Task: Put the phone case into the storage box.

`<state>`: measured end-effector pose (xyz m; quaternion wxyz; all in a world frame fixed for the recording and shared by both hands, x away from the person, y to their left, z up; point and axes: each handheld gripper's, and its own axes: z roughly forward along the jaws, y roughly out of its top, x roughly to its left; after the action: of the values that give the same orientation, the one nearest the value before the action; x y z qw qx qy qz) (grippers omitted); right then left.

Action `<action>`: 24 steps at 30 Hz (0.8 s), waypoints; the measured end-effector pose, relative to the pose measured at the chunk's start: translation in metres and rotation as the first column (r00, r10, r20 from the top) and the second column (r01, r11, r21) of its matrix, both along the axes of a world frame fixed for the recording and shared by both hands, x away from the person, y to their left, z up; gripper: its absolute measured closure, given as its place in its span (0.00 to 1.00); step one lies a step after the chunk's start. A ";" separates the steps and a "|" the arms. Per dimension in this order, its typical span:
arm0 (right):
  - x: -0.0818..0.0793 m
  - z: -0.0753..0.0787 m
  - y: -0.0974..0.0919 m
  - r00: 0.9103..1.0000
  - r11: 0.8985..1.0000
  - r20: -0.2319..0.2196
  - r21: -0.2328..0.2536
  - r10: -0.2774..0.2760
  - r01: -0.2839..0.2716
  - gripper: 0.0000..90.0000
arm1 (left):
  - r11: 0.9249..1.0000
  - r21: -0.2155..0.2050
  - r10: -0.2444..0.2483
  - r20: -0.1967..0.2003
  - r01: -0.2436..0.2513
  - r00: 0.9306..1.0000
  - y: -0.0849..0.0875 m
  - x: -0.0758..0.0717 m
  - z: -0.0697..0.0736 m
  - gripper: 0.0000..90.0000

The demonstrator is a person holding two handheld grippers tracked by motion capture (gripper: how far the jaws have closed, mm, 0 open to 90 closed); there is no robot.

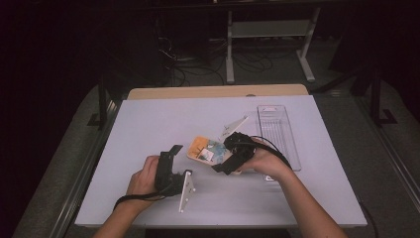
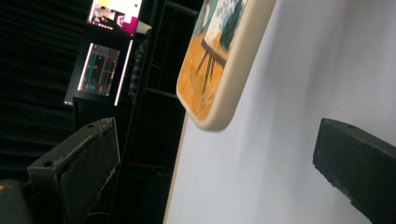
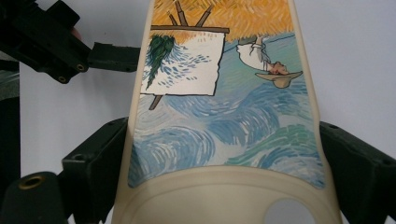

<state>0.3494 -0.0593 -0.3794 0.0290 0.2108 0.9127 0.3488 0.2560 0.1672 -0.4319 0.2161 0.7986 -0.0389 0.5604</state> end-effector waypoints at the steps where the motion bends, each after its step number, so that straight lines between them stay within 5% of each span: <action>1: 0.000 0.000 0.000 1.000 1.000 0.000 0.000 0.000 0.000 0.11 | 1.000 0.005 -0.001 0.006 0.001 1.000 0.000 0.000 0.000 0.00; 24: -0.003 0.004 0.021 0.999 0.999 0.019 0.021 0.033 -0.034 0.11 | 0.999 0.037 -0.003 0.120 -0.001 0.993 -0.004 -0.007 -0.004 0.06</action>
<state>0.3468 -0.0384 -0.3753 0.0292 0.1927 0.9120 0.3609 0.2488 0.1634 -0.4356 0.1987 0.7672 -0.0627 0.6066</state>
